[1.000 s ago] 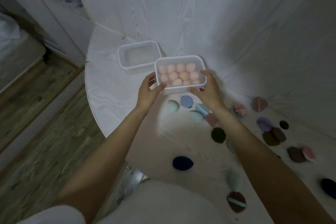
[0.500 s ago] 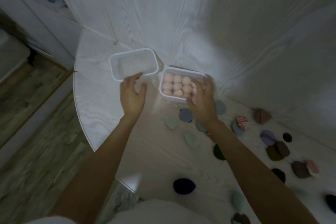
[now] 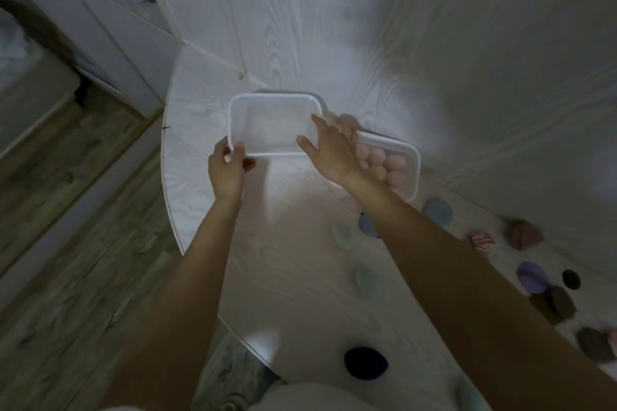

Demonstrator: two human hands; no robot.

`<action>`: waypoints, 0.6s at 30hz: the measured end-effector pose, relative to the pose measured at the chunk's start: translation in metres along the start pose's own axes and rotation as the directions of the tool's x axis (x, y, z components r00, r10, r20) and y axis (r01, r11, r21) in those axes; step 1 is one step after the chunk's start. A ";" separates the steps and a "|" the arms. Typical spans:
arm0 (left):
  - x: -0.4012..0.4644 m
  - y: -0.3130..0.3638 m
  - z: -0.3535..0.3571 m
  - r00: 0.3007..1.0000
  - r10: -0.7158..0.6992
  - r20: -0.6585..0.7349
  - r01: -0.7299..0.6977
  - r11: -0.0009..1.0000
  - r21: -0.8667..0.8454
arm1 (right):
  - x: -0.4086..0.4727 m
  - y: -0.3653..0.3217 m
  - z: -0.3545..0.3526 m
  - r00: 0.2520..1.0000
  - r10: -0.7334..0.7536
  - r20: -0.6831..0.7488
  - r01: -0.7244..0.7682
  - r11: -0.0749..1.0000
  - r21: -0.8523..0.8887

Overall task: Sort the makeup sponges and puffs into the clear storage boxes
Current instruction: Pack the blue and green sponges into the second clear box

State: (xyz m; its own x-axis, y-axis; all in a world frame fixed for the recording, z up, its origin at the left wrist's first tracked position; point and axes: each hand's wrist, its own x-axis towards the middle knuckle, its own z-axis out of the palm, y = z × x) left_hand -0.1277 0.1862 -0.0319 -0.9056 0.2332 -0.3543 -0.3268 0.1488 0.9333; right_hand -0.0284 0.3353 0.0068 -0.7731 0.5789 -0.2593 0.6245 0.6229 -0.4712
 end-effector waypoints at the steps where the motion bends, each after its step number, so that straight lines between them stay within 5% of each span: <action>1: -0.006 0.002 -0.005 1.000 0.006 -0.006 -0.006 0.999 -0.046 | -0.008 -0.004 -0.001 0.998 -0.023 -0.066 0.027 0.997 0.072; 6: -0.055 0.003 -0.051 1.000 -0.007 -0.002 0.006 0.975 -0.221 | -0.074 -0.019 0.001 0.981 -0.085 -0.173 0.149 0.903 0.404; 10: -0.090 -0.013 -0.091 0.994 -0.036 0.102 0.052 0.985 -0.162 | -0.117 -0.013 0.014 0.986 -0.099 -0.133 0.141 0.921 0.362; 14: -0.112 -0.025 -0.113 0.960 -0.090 0.264 0.095 0.995 -0.006 | -0.139 -0.005 0.027 0.979 0.007 0.203 -0.103 0.877 0.469; 18: -0.122 -0.033 -0.118 0.973 -0.076 0.220 0.054 0.993 0.104 | -0.157 0.004 0.051 0.914 0.027 0.404 -0.242 0.836 0.492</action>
State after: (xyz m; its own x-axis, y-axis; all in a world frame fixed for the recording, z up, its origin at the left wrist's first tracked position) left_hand -0.0385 0.0392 -0.0126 -0.7965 0.4265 -0.4287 -0.3458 0.2603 0.9015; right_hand 0.0898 0.2202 0.0024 -0.7352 0.3336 -0.5901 0.6544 0.1220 -0.7463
